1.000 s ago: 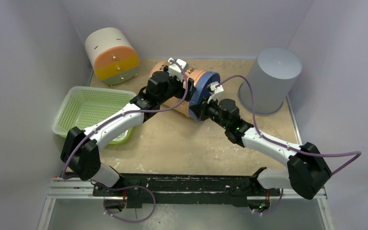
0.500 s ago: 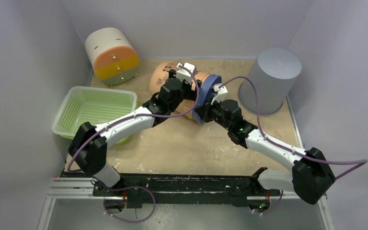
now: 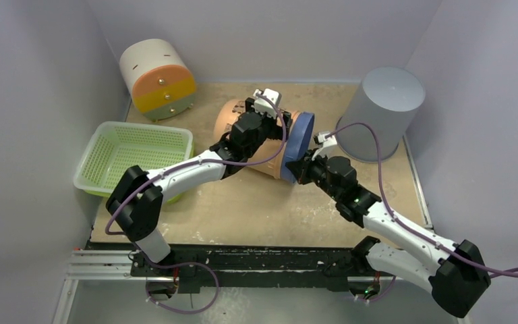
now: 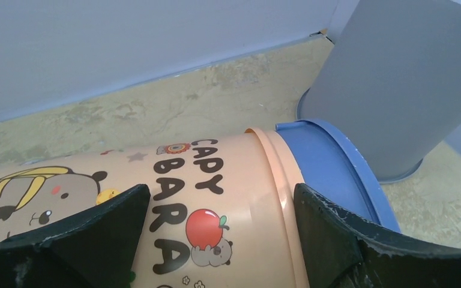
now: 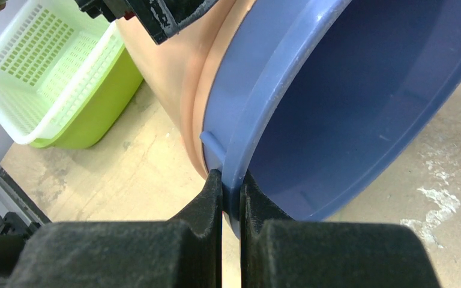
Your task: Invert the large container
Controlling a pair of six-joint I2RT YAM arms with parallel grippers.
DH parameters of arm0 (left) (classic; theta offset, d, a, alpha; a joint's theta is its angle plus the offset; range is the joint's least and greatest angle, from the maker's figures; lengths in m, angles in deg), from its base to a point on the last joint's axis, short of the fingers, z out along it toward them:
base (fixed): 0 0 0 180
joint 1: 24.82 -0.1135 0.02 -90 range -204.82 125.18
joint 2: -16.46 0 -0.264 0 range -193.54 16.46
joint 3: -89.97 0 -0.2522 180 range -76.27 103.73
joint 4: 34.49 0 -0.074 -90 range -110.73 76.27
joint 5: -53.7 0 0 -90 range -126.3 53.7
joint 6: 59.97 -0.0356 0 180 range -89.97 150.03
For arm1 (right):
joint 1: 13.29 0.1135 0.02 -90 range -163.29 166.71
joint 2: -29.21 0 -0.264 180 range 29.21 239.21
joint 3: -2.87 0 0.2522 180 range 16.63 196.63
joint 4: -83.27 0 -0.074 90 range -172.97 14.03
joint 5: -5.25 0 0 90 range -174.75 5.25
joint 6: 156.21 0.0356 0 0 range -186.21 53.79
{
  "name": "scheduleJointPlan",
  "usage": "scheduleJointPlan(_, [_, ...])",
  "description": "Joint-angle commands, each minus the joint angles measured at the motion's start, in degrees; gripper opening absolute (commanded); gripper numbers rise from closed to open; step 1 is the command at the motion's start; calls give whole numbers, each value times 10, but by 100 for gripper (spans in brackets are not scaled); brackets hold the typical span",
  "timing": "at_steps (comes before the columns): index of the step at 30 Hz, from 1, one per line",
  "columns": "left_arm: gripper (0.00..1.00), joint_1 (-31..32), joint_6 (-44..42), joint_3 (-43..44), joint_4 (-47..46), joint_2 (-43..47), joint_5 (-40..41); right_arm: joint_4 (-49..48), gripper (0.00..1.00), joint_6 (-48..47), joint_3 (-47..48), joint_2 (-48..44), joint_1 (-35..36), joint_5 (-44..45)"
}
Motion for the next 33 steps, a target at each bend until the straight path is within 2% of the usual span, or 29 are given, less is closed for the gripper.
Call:
scheduleJointPlan(1, [84,-81,-63,-41,117,-43,168,32,0,-8,-14,-62,5,71])
scheduleJointPlan(8, [84,-104,-74,-49,129,-33,201,115,0,3,-1,-94,5,212])
scheduleJointPlan(14, [84,-117,-70,-58,125,-27,198,153,0,8,0,-142,2,270])
scheduleJointPlan(18, [84,-115,-61,-51,124,-26,183,118,0,-8,-10,-138,2,220])
scheduleJointPlan(24, [84,-76,-78,2,166,13,171,27,0,-4,-16,-52,1,144])
scheduleJointPlan(28, [85,-45,-78,12,175,77,101,-58,0,-10,-18,21,1,139])
scheduleJointPlan(33, [84,-26,-103,-31,136,151,-1,-117,0,-22,13,91,1,117])
